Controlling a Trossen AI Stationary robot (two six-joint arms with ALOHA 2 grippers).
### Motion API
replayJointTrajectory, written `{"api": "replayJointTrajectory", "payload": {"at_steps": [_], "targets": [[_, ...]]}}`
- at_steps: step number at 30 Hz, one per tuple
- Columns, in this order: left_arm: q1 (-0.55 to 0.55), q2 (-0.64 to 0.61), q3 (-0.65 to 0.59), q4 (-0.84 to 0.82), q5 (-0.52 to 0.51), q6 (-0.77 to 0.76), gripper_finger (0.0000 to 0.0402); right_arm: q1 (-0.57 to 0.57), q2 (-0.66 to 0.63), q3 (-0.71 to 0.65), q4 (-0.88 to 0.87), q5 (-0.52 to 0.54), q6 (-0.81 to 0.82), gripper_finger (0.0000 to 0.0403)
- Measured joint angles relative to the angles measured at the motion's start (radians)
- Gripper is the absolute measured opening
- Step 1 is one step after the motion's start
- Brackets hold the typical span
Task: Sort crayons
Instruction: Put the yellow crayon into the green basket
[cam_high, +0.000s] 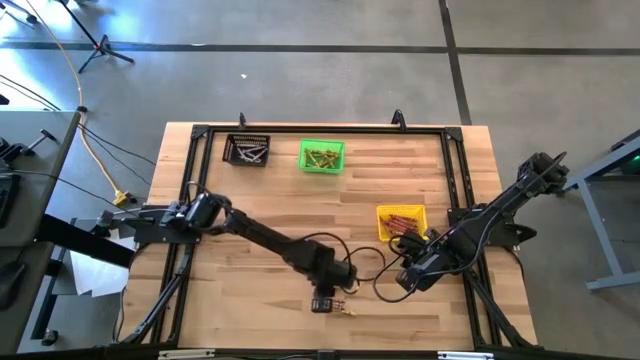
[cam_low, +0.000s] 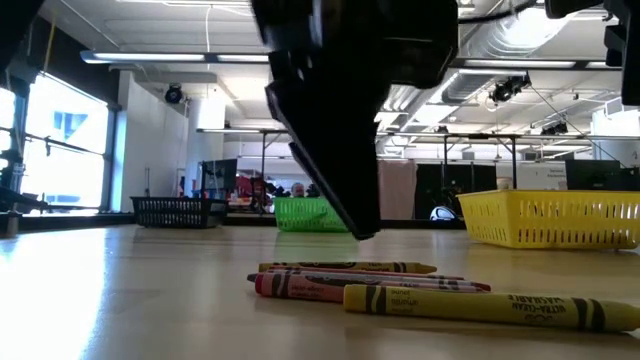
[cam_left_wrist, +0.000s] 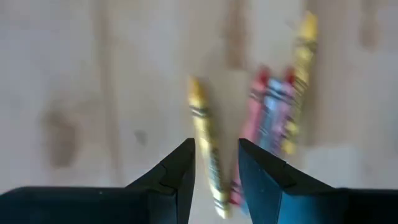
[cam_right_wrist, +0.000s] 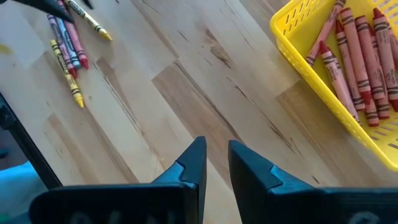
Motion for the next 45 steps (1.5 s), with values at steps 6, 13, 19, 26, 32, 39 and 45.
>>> {"api": "replayJointTrajectory", "payload": {"at_steps": [6,13,19,26,32,39,45], "targets": [[-0.018,0.0,0.0,0.006,-0.12,-0.098,0.0106,0.0,0.0,0.0,0.0,0.0,-0.003,0.0053],[-0.034,0.0,0.0,0.005,-0.12,-0.178,0.0106,0.0,0.0,0.0,0.0,0.0,-0.001,0.0053],[-0.053,0.01,0.0,0.009,-0.163,-0.203,0.0106,0.0,0.0,0.0,0.0,0.0,-0.001,0.0053],[-0.059,0.026,-0.001,0.006,-0.197,-0.213,0.0106,0.0,0.0,0.0,0.0,0.0,-0.001,0.0053],[-0.059,0.053,0.003,0.031,-0.205,-0.222,0.0106,0.0,0.0,0.0,0.003,0.0,-0.001,0.0053],[-0.055,0.062,0.004,0.021,-0.236,-0.229,0.0053,0.0,0.0,0.0,0.006,0.001,-0.001,0.0053],[-0.036,0.058,0.004,0.017,-0.217,-0.231,0.001,0.0,0.0,0.0,0.014,0.001,0.0,0.0053]]}}
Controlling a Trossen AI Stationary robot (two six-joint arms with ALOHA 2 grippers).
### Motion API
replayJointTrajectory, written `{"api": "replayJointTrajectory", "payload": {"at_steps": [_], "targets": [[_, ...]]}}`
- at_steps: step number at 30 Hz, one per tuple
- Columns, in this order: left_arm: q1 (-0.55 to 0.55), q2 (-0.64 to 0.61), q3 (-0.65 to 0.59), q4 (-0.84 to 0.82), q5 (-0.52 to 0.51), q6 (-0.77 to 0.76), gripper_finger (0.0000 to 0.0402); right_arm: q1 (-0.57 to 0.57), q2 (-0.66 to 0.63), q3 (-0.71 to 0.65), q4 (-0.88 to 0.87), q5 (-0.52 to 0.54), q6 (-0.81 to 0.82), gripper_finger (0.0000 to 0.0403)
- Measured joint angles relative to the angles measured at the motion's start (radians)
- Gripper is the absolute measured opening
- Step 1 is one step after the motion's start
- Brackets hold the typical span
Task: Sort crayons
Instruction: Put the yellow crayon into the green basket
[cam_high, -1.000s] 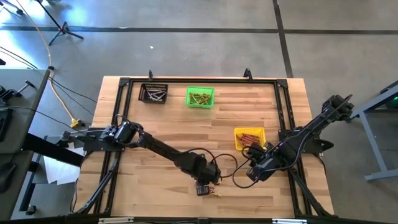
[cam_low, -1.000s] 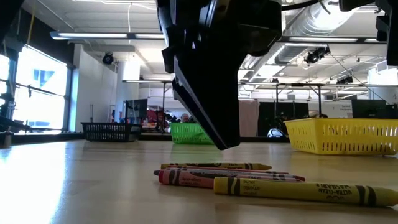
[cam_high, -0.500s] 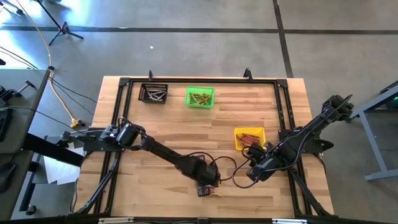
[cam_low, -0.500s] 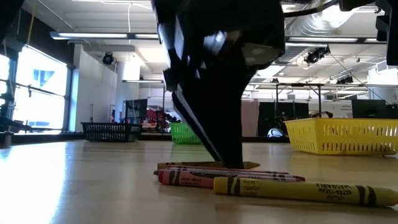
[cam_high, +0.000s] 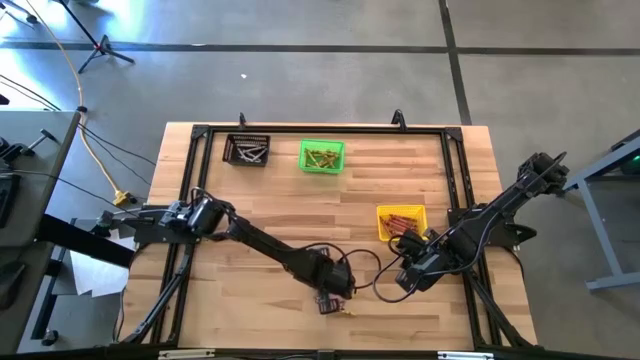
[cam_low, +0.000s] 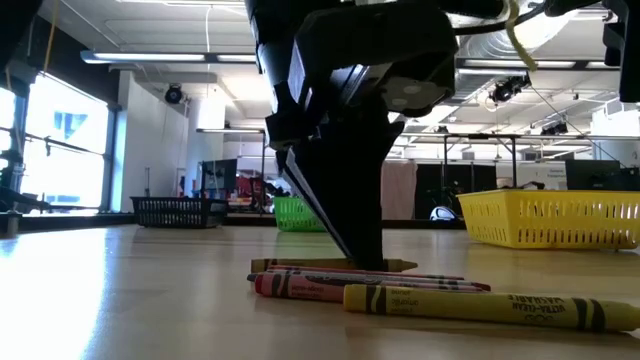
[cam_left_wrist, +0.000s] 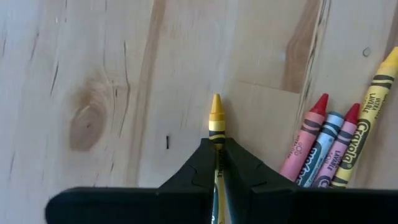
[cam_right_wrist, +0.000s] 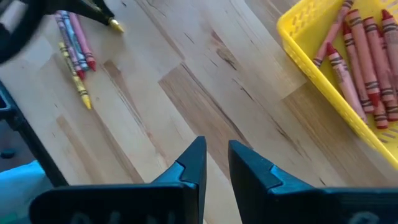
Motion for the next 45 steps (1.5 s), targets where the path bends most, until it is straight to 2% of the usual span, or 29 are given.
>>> {"api": "replayJointTrajectory", "payload": {"at_steps": [3,12,16,19,23,27,32,38,45], "targets": [[0.015,-0.006,0.014,-0.038,0.005,0.019,0.0004,0.0,0.0,0.0,0.021,0.0,0.003,0.0053],[0.116,-0.165,0.03,-0.155,-0.139,0.211,0.0001,0.0,0.0,0.0,0.063,0.002,0.001,0.0053],[0.212,-0.249,0.028,-0.194,-0.235,0.303,0.0001,-0.001,0.0,0.0,0.065,0.002,0.001,0.0053],[0.312,-0.293,0.027,-0.192,-0.259,0.347,0.0001,-0.001,0.0,0.0,0.062,0.003,0.001,0.0053],[0.463,-0.319,0.019,-0.141,-0.243,0.388,0.0001,-0.005,0.0,0.0,0.06,0.006,0.001,0.0053],[0.612,-0.323,0.018,-0.075,-0.167,0.42,0.0001,-0.014,0.0,0.0,0.057,0.018,0.001,0.0053],[0.743,-0.3,0.017,-0.033,-0.098,0.421,0.0001,-0.026,0.0,0.0,0.052,0.067,0.0,0.0053],[0.828,-0.236,0.017,-0.041,-0.084,0.471,0.0001,-0.055,0.0,0.0,0.048,0.101,0.0,0.0053],[0.849,-0.179,-0.001,-0.027,-0.016,0.542,0.0001,-0.096,0.0,0.0,0.039,0.103,0.0,0.0053]]}}
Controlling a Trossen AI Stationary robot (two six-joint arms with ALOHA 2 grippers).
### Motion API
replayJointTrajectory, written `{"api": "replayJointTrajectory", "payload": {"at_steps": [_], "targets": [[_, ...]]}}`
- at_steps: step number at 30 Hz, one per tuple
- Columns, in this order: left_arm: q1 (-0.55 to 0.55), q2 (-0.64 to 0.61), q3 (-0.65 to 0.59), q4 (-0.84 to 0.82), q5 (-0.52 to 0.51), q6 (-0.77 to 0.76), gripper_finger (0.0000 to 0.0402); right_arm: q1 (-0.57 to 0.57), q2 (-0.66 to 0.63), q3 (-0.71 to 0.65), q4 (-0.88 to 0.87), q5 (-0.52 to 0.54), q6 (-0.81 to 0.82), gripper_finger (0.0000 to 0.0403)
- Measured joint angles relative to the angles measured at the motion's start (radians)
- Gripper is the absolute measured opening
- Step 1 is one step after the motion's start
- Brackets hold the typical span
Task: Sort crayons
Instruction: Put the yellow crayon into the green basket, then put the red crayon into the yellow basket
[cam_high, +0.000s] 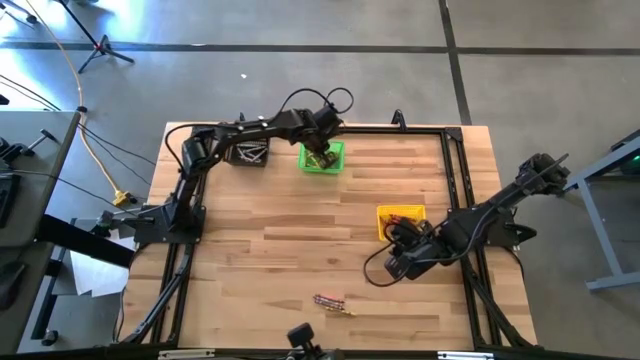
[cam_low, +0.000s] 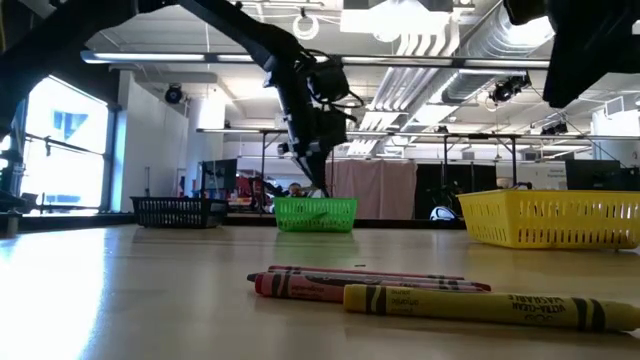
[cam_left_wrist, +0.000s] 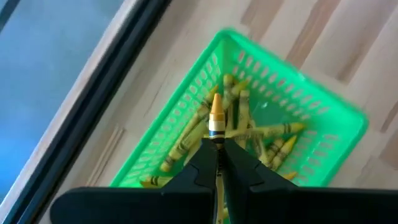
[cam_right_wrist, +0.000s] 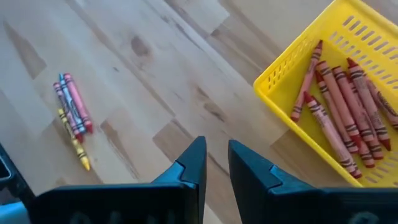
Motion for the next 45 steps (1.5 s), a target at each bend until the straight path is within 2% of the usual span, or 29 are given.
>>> {"api": "replayJointTrajectory", "payload": {"at_steps": [10,15,18,25,28,33,38,41,45], "targets": [[-0.003,0.011,-0.001,-0.003,-0.004,0.078,0.0061,-0.068,0.0,0.0,-0.009,0.0,0.0,0.0053],[-0.005,0.011,-0.001,-0.023,0.066,0.088,0.0084,-0.088,0.0,0.0,-0.009,-0.001,0.0,0.0053],[-0.013,0.011,-0.001,-0.055,0.175,0.06,0.0087,-0.089,0.0,0.0,-0.009,-0.001,0.0,0.0053],[-0.108,0.007,-0.001,-0.19,0.575,0.036,0.0076,-0.088,0.0,0.0,-0.009,-0.003,0.0,0.0053],[-0.198,0.007,0.0,-0.21,0.649,0.036,0.0071,-0.088,0.0,0.0,-0.009,-0.003,-0.004,0.0053],[-0.39,0.007,0.0,-0.227,0.644,0.044,0.0067,-0.087,0.0,0.0,-0.009,-0.004,-0.07,0.0053],[-0.562,0.007,0.0,-0.226,0.509,0.056,0.0067,-0.087,0.0,0.0,-0.009,-0.034,-0.122,0.0053],[-0.637,0.007,0.0,-0.223,0.414,-0.027,0.0067,-0.084,0.0,0.0,-0.009,-0.081,-0.136,0.0053],[-0.716,0.011,0.0,-0.173,0.336,-0.215,0.007,-0.043,0.0,0.0,-0.009,-0.113,-0.133,0.0053]]}}
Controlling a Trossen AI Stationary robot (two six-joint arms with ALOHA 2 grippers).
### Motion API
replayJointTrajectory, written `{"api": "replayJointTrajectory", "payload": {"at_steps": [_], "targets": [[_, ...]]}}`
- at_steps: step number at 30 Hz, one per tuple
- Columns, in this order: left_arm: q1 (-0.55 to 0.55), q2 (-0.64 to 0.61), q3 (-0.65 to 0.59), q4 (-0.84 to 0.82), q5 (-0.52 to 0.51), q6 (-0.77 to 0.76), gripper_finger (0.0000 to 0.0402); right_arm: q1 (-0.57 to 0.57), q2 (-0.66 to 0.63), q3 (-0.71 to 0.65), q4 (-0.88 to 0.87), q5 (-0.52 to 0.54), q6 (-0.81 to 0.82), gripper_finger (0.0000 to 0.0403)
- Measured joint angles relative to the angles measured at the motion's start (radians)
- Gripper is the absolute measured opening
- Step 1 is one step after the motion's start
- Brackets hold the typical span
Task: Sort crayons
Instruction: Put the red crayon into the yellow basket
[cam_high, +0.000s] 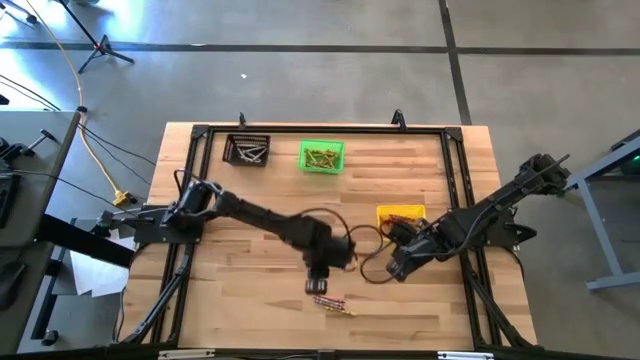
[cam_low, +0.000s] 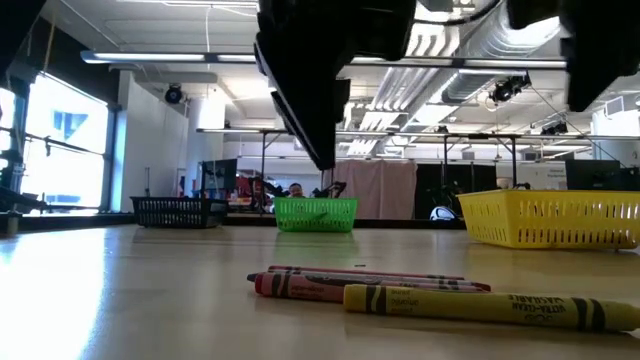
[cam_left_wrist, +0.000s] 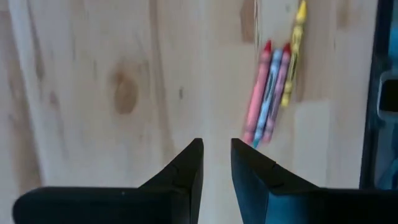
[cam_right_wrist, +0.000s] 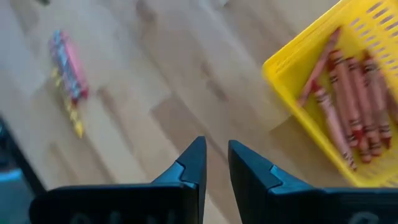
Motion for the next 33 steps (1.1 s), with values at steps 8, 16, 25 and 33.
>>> {"api": "replayJointTrajectory", "payload": {"at_steps": [8,16,25,33], "targets": [[-0.116,0.066,0.001,0.158,-0.137,-0.267,0.0071,0.18,0.0,0.0,-0.014,-0.051,0.045,0.0053],[-0.199,0.113,0.001,0.236,-0.138,-0.365,0.0072,0.348,0.0,0.0,-0.015,0.009,0.21,0.0053],[-0.247,0.131,0.001,0.243,-0.292,-0.247,0.0072,0.436,0.0,0.0,-0.016,0.065,0.255,0.0053],[-0.258,0.144,0.001,0.241,-0.29,-0.268,0.0072,0.448,0.0,0.0,-0.015,0.066,0.272,0.0053]]}}
